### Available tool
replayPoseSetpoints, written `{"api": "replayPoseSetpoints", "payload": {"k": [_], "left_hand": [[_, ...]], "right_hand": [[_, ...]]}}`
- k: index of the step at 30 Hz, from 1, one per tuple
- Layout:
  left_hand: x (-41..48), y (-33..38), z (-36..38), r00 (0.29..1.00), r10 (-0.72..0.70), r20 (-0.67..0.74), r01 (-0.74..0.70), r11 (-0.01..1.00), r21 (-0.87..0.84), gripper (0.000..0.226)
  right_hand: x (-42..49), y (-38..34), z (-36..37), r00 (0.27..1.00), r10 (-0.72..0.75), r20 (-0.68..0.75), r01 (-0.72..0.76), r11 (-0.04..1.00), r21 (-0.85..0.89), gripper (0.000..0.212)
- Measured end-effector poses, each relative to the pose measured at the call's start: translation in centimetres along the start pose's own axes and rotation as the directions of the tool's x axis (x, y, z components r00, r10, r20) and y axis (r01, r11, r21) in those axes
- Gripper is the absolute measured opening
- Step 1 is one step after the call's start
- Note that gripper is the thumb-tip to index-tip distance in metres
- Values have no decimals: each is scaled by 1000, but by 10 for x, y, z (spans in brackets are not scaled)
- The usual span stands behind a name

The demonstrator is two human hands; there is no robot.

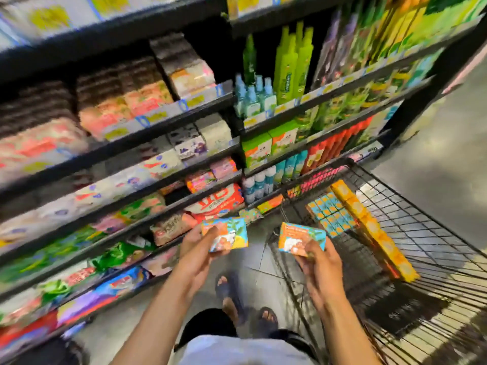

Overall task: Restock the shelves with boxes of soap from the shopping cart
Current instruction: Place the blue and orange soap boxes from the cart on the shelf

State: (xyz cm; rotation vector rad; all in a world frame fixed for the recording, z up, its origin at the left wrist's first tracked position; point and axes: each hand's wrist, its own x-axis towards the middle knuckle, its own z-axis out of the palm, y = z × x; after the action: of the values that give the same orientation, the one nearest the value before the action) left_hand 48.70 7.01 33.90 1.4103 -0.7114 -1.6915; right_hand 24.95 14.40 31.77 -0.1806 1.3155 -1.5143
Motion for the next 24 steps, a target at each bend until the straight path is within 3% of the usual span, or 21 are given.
{"api": "replayPoseSetpoints", "payload": {"k": [3, 8, 12, 20, 22, 24], "left_hand": [[-36, 8, -54, 993, 44, -109, -52, 996, -68, 34], [-88, 24, -155, 972, 86, -220, -132, 969, -207, 27], [-127, 34, -248, 958, 119, -261, -189, 946, -262, 35], [-186, 72, -430, 917, 216, -337, -304, 923, -236, 55], [-193, 86, -467, 912, 251, -325, -333, 916, -225, 62], [-198, 99, -496, 907, 282, -312, -358, 908, -220, 51]], "right_hand": [[-22, 24, 40, 991, 36, 132, -30, 998, -47, 13], [-67, 72, 116, 943, 84, 322, -53, 993, -105, 32], [-118, 113, 181, 894, 118, 432, -45, 984, -175, 48], [-227, 212, 311, 851, 98, 516, -34, 991, -132, 32], [-248, 235, 339, 856, 77, 512, -17, 993, -120, 39], [-268, 252, 363, 855, 53, 516, 10, 993, -118, 50]]}}
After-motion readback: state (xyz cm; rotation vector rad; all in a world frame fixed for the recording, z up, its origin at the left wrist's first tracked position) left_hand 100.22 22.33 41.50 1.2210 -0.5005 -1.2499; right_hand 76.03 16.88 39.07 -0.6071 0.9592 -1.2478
